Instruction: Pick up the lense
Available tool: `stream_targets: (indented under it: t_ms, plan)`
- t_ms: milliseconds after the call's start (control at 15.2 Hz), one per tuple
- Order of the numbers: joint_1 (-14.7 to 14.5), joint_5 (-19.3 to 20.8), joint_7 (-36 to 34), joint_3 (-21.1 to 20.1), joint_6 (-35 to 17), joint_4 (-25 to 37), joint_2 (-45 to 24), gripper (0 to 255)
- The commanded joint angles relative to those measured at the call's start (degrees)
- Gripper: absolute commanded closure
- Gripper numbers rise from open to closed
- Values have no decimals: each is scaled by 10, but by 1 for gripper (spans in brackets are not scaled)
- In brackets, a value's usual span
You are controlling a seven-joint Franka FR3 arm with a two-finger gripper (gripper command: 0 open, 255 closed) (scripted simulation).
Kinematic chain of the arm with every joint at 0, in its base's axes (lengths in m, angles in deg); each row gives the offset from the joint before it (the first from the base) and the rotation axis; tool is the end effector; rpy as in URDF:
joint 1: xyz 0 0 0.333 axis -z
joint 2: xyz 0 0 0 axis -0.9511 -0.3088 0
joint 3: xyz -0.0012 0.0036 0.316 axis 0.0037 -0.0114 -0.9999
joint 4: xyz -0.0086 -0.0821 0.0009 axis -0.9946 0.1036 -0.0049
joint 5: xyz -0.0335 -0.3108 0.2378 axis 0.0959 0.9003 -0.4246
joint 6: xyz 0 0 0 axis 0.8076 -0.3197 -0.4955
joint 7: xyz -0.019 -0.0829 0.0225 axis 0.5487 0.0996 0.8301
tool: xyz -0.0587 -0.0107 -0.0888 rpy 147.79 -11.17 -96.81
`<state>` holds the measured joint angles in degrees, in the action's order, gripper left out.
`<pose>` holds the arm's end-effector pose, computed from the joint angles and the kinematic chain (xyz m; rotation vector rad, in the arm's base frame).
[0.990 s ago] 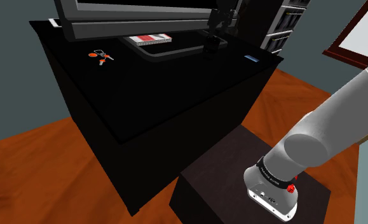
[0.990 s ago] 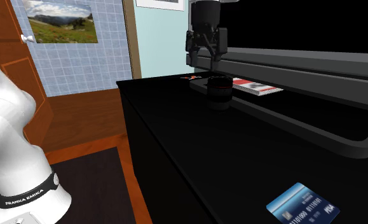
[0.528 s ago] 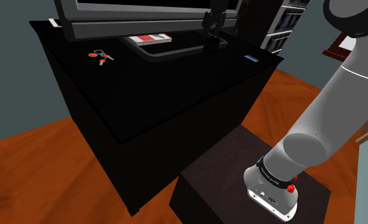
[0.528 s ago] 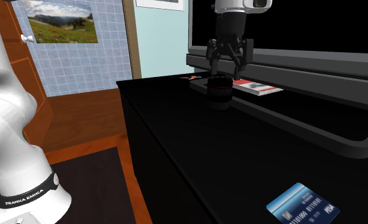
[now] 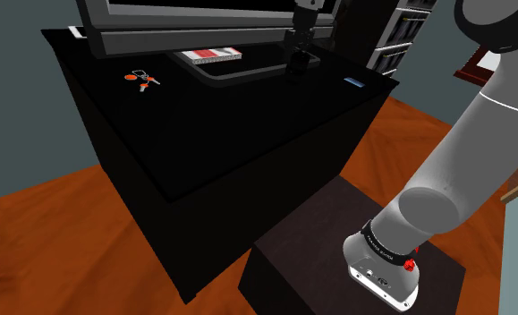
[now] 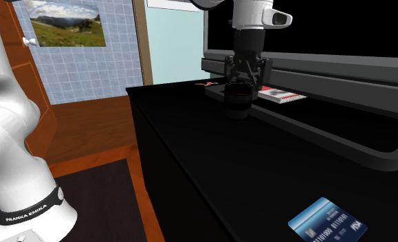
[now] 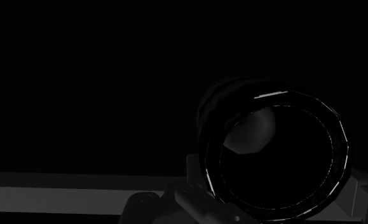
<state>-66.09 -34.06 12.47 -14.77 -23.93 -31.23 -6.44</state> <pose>0.5738 -0.1501 0.5294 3.1366 0.1172 -0.0190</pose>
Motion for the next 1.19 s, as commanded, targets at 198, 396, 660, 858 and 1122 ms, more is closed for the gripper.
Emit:
stream_targets:
  t_ms: [198, 396, 660, 858, 1122]
  plan:
    - [0, 0, 0, 0, -1, -1, -1, 255]
    - [0, 0, 0, 0, -1, -1, -1, 255]
    - [0, 0, 0, 0, 13, 12, 0, 255]
    - [0, 0, 0, 0, 37, 37, -1, 255]
    - [1, -1, 1, 0, 68, 73, -5, 255]
